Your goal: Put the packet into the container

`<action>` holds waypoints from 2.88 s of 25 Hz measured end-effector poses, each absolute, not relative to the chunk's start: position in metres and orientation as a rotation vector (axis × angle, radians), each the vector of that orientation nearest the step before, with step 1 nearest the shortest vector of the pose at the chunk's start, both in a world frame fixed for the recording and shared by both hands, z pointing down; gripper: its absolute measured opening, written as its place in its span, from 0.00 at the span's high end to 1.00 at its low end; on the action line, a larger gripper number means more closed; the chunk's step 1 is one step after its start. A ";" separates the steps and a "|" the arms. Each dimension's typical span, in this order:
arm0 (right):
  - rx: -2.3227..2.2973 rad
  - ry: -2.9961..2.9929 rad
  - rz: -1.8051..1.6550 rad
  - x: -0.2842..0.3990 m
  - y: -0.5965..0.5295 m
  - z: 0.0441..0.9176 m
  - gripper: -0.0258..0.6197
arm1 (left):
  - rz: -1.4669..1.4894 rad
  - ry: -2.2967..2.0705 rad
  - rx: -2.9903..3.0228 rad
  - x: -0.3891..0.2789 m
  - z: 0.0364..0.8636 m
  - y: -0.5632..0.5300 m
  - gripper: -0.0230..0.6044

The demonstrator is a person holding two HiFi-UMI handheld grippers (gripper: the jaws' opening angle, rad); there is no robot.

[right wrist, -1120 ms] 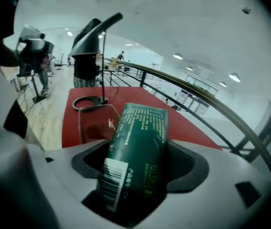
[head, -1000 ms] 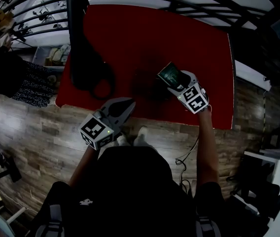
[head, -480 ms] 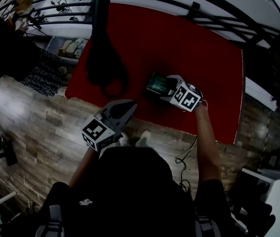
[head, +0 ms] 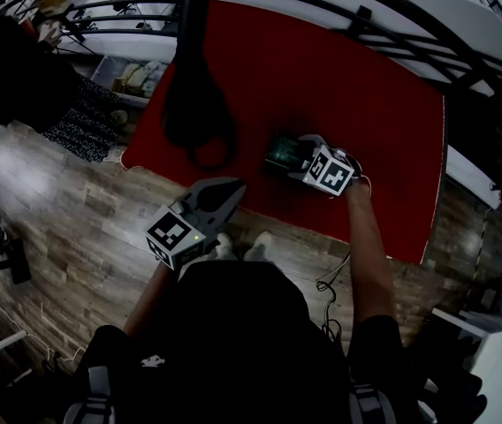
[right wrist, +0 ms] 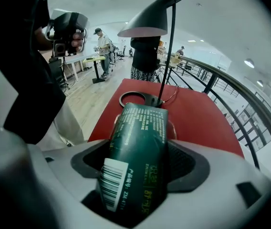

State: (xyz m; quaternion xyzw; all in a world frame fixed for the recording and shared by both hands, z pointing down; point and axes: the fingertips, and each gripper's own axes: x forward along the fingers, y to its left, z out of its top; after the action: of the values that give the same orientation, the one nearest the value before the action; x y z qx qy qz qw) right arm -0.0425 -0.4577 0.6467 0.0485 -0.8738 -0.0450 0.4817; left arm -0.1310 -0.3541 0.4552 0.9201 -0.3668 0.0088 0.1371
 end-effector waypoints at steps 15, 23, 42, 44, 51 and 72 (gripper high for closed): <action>0.224 -2.191 -0.001 -0.040 -0.468 0.646 0.36 | -0.035 -1.048 2.662 -0.132 0.447 -0.352 0.95; 0.455 -2.388 0.034 -0.041 -0.464 0.596 0.38 | -0.040 -1.036 2.672 -0.134 0.446 -0.356 0.95; 1.115 -2.849 0.028 -0.044 -0.363 0.422 0.92 | -0.098 -0.950 2.724 -0.127 0.431 -0.355 0.95; 1.169 -2.865 0.031 -0.042 -0.358 0.419 0.92 | -0.106 -0.931 2.719 -0.125 0.432 -0.353 0.95; 1.245 -2.944 0.151 -0.039 -0.346 0.419 0.93 | -0.174 -0.908 2.672 -0.118 0.409 -0.352 0.95; 1.195 -2.933 0.189 -0.055 -0.334 0.420 0.93 | -0.102 -0.908 2.767 -0.113 0.426 -0.349 0.95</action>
State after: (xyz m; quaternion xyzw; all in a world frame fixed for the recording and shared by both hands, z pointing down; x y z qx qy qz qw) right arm -0.0553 -0.3343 0.4204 0.3767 -0.9243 0.0594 -0.0157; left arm -0.1133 -0.3490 0.4257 0.9435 -0.3095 -0.0347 0.1134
